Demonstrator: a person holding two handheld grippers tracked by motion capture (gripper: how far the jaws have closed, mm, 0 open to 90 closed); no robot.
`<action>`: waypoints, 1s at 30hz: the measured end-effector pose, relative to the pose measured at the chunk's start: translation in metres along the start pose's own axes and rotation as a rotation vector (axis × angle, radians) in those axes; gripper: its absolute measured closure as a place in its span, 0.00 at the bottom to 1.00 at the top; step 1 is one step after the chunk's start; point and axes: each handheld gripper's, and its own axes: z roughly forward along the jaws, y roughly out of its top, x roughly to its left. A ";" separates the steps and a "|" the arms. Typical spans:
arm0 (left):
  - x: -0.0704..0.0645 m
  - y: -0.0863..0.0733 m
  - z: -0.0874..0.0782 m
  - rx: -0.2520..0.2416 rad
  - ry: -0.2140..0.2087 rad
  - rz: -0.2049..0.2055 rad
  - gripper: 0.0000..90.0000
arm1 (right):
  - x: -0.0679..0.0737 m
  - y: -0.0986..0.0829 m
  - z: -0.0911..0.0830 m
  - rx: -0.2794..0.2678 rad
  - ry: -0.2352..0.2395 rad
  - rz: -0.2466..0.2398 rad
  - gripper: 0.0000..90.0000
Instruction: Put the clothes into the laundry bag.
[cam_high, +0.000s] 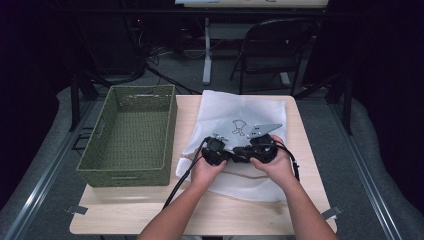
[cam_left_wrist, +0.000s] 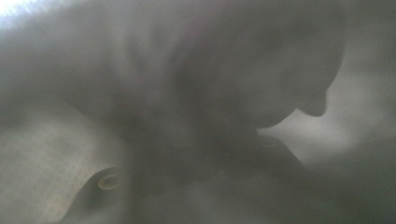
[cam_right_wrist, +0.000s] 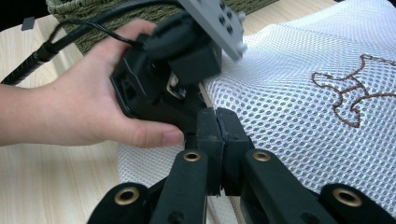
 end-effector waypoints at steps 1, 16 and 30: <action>0.000 -0.001 0.000 -0.003 0.000 -0.004 0.92 | 0.000 0.000 0.000 0.003 -0.001 -0.002 1.00; 0.001 -0.013 -0.018 0.022 -0.024 0.024 0.63 | 0.000 -0.001 0.002 0.015 0.000 -0.003 1.00; 0.001 -0.025 -0.052 -0.002 -0.039 0.047 0.57 | 0.001 -0.002 0.003 0.024 0.001 -0.002 1.00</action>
